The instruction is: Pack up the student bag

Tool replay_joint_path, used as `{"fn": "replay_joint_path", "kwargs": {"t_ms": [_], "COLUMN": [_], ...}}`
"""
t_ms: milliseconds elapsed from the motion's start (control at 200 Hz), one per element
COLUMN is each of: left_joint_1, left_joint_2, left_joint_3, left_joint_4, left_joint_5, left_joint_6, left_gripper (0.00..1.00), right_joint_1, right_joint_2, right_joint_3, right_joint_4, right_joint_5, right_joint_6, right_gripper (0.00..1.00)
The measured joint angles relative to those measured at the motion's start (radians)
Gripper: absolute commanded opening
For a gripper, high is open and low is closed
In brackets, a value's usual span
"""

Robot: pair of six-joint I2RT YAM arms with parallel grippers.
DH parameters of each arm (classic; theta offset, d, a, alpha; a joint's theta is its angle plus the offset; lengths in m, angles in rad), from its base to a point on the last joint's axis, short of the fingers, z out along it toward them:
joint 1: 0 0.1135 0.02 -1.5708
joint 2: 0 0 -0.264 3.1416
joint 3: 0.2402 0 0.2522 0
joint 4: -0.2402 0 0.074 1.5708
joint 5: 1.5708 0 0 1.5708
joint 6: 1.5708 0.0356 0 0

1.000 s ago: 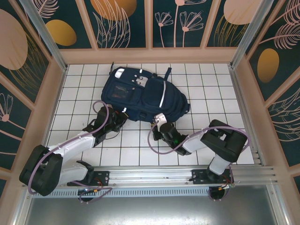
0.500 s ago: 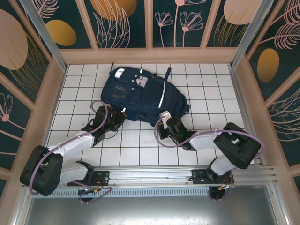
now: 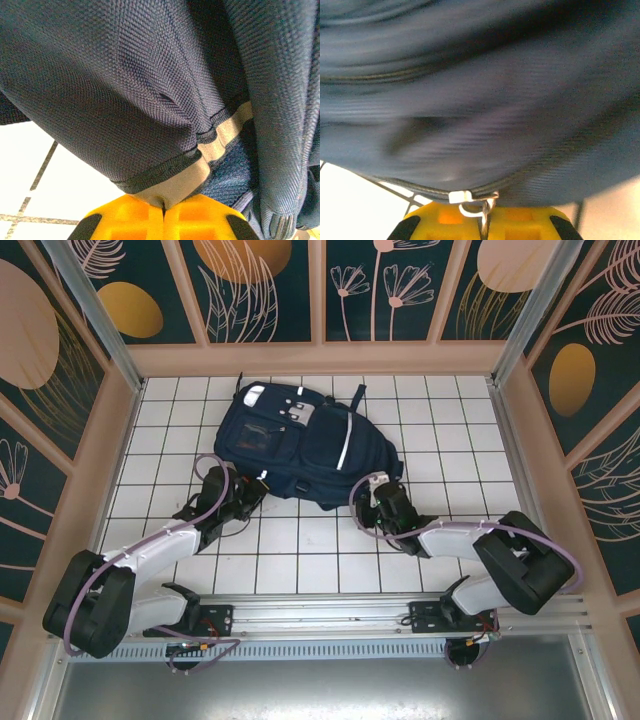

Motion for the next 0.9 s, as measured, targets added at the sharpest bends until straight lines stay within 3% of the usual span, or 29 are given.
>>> {"fn": "replay_joint_path", "kwargs": {"t_ms": [220, 455, 545, 611, 731, 901], "left_joint_1": [0.014, 0.054, 0.074, 0.081, 0.081, 0.065], "left_joint_2": [0.058, 0.305, 0.419, 0.491, 0.544, 0.398], "left_joint_3": [0.008, 0.219, 0.343, 0.431, 0.547, 0.494], "left_joint_4": [0.022, -0.043, -0.049, -0.063, -0.076, -0.082], "left_joint_5": [0.002, -0.029, -0.033, -0.028, -0.006, 0.014], "left_joint_6": [0.011, 0.069, 0.083, 0.091, 0.114, 0.101], "left_gripper": [0.0, 0.0, 0.33, 0.49, 0.61, 0.65], "right_joint_1": [-0.024, 0.131, 0.173, 0.191, 0.207, 0.209], "right_joint_2": [-0.026, -0.025, -0.005, 0.026, 0.1, 0.152], "right_joint_3": [0.071, 0.092, 0.131, 0.171, 0.255, 0.319], "right_joint_4": [-0.152, -0.183, -0.191, -0.198, -0.196, -0.175], "right_joint_5": [0.023, -0.015, -0.047, -0.072, -0.111, -0.174], "right_joint_6": [0.067, 0.047, 0.049, 0.051, 0.069, 0.106], "right_gripper": [0.0, 0.0, 0.0, 0.0, 0.0, 0.0]}}
